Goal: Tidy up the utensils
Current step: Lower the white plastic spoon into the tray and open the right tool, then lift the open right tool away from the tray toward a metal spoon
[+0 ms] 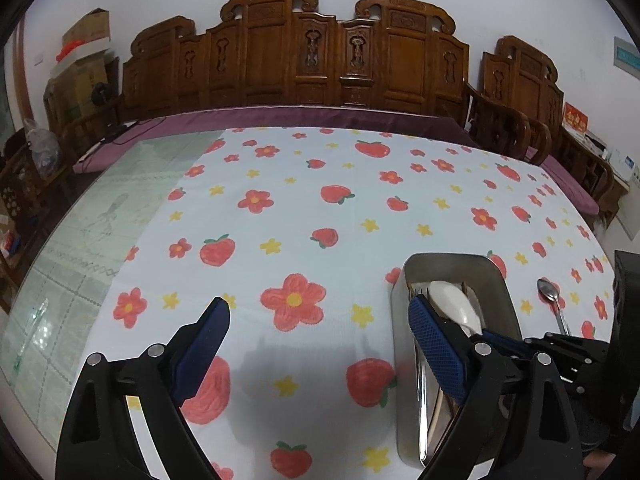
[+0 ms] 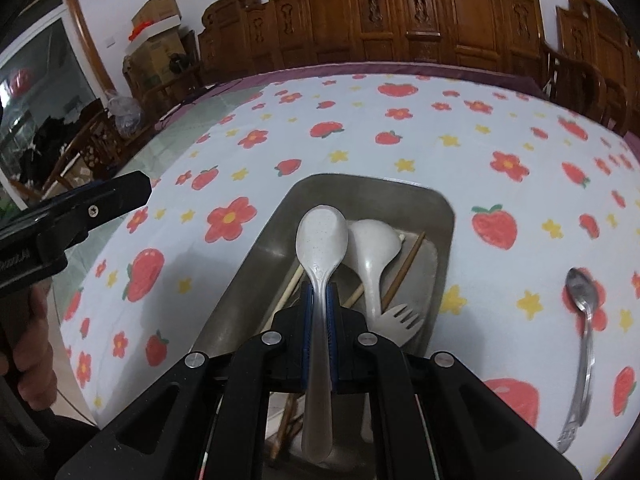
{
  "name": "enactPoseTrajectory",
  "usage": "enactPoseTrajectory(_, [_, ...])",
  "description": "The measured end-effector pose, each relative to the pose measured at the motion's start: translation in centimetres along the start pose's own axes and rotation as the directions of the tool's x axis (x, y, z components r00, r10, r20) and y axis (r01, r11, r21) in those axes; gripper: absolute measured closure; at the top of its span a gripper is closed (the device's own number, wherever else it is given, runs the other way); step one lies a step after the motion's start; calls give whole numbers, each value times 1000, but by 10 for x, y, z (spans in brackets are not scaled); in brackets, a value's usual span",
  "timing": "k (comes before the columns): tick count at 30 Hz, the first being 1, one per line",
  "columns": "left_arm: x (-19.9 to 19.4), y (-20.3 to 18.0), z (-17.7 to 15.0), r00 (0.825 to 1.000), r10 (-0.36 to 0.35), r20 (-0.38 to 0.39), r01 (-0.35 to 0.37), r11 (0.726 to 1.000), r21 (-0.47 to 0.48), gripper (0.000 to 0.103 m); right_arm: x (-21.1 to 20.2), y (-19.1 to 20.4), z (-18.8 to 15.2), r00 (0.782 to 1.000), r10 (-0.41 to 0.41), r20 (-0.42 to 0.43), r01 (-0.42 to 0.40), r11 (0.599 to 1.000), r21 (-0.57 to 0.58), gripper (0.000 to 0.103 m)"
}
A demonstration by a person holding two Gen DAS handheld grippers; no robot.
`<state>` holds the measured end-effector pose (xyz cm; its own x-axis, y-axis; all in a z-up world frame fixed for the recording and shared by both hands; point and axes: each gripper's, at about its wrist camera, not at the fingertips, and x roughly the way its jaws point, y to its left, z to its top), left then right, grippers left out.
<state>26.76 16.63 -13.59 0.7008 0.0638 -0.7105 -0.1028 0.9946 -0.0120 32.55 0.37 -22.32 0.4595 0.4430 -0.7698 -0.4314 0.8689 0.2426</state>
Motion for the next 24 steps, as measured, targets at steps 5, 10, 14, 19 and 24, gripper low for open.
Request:
enactPoseTrajectory(5, [1,0,-1,1000,-1,4,1,1000,-5,16,10,4,-3,999,33,-22,-32,999,29,95])
enactPoseTrajectory(10, [3,1,-3,1000,0,0,0,1000,-4,16,13,8,-1,996,84,-24,-82,996,43,92])
enactPoseTrajectory(14, [3,0,-3,1000,-2,-1,2,1000,1,16,3,7,-2,998,64,-6,-64,998,-9,84])
enactPoseTrajectory(19, [-3,-15,-4,999,-36,14,35,999,9,16,-43,-10,-7,996,36,80,-30,996,-79,83])
enactPoseTrajectory(24, [-9,-46,-3,996,-90,30,89,996,19,16,-86,-54,-16,989,-55,136,71,991,-117,83])
